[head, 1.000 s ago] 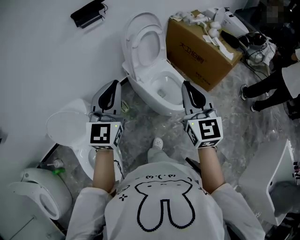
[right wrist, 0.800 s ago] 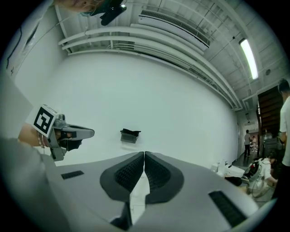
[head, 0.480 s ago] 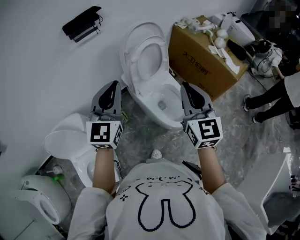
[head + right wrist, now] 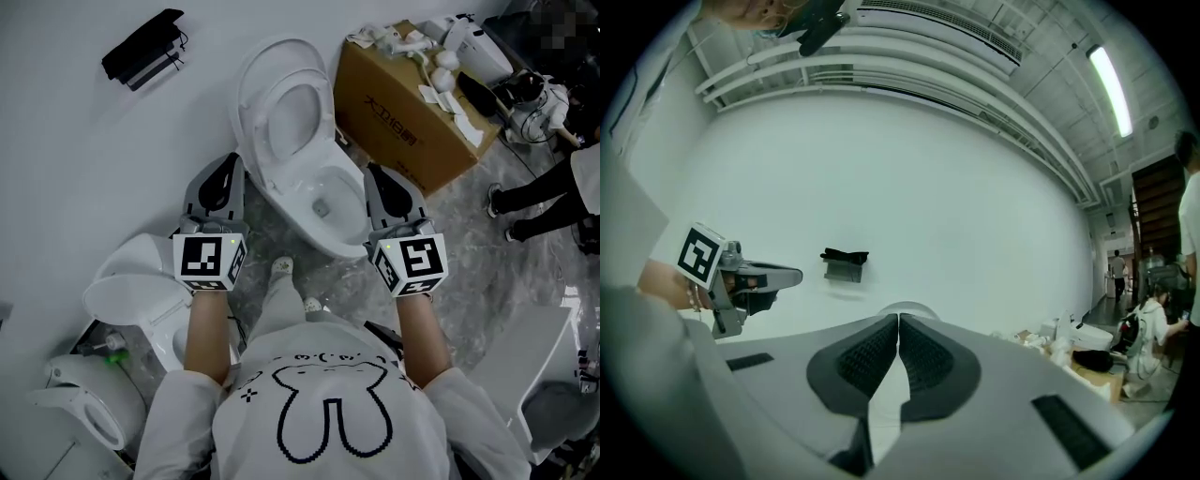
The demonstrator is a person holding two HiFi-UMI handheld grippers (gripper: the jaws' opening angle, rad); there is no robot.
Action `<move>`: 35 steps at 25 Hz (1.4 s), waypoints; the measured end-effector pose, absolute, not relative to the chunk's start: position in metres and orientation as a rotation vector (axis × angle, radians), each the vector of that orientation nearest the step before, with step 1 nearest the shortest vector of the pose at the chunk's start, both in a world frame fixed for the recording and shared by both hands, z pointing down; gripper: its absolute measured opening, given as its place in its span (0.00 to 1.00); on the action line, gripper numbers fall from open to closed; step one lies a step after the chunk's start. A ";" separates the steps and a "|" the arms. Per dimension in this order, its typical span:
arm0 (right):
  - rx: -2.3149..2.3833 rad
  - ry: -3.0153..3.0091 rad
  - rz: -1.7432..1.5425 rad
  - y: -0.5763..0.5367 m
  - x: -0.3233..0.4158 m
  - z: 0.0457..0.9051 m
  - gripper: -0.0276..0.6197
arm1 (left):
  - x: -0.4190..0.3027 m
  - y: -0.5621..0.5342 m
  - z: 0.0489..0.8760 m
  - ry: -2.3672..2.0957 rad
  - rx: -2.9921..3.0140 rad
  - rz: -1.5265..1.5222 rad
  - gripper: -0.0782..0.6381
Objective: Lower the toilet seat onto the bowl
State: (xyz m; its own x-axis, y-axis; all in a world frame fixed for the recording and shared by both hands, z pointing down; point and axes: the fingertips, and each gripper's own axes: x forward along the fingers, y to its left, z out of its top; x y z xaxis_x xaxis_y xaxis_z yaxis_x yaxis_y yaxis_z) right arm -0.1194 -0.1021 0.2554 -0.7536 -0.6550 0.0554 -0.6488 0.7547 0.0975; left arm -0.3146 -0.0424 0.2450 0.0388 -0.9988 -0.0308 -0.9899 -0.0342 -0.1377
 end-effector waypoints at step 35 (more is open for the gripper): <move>1.339 -2.593 0.092 -0.280 -0.188 0.319 0.09 | -0.401 -0.285 0.390 2.036 -2.695 -0.315 0.30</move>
State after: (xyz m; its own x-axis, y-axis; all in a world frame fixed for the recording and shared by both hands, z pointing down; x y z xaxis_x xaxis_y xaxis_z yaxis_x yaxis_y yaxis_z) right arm -0.1882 -0.2805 0.3189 -0.5598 -0.7978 0.2239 -0.8117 0.5823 0.0457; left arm -0.4011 -0.2851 0.3901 0.2739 -0.9157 0.2940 -0.9618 -0.2598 0.0869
